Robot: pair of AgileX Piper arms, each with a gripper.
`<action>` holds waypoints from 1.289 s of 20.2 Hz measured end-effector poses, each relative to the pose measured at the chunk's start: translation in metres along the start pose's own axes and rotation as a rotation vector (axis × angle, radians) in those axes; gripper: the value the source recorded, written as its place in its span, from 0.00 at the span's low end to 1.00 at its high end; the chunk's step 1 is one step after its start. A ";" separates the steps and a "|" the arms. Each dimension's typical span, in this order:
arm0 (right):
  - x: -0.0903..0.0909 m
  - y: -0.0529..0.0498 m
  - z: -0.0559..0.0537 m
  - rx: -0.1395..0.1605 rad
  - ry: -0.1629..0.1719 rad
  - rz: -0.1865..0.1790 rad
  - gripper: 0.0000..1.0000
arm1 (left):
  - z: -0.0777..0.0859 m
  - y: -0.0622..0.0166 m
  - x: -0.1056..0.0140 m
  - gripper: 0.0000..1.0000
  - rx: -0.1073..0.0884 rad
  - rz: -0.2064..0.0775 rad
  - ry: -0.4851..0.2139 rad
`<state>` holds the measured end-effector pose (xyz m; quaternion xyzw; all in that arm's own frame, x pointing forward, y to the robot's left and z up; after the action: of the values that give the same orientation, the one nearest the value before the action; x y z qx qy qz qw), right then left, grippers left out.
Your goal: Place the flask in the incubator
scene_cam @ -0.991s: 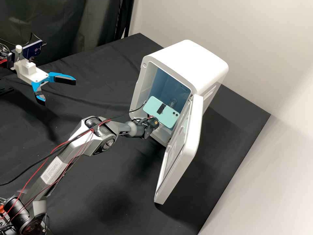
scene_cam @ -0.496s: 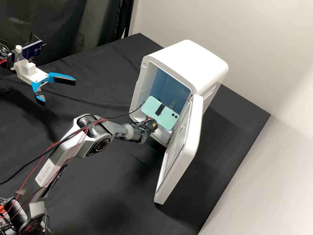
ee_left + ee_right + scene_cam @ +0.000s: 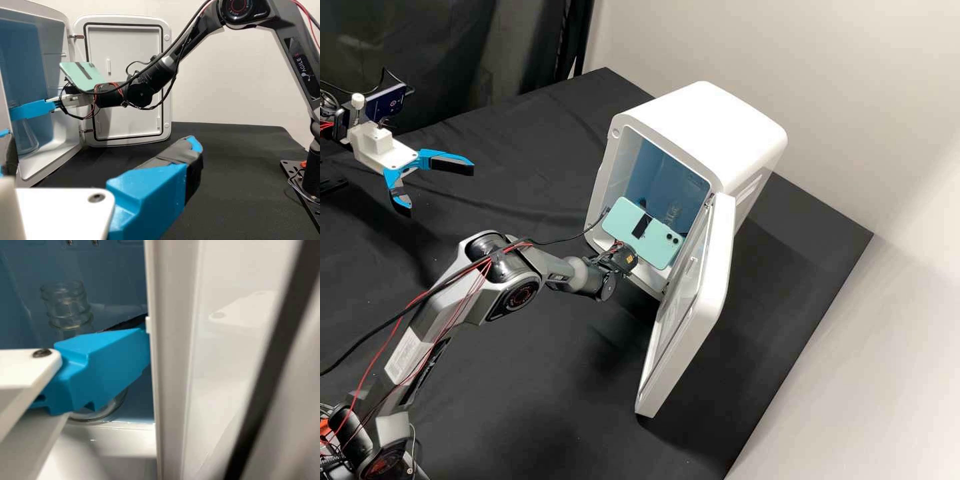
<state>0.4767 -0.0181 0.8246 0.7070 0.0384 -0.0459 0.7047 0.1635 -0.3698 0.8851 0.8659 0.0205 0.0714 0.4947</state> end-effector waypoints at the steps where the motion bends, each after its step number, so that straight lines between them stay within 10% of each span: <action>1: -0.003 0.000 0.000 0.002 0.003 0.003 1.00 | 0.000 0.0001 0.000 1.00 0.000 0.001 0.002; 11: -0.052 -0.002 -0.002 0.068 0.056 0.033 1.00 | -0.002 0.0005 -0.001 1.00 0.000 0.003 0.011; 22: -0.120 -0.030 0.000 0.126 0.118 0.032 1.00 | -0.002 0.0005 -0.001 1.00 0.000 0.003 0.011; 26: -0.153 -0.033 -0.003 0.105 0.105 0.063 1.00 | -0.001 0.0016 -0.001 1.00 0.005 0.008 0.009</action>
<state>0.3213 -0.0136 0.8098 0.7453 0.0504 0.0114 0.6647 0.1621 -0.3698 0.8869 0.8669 0.0195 0.0773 0.4921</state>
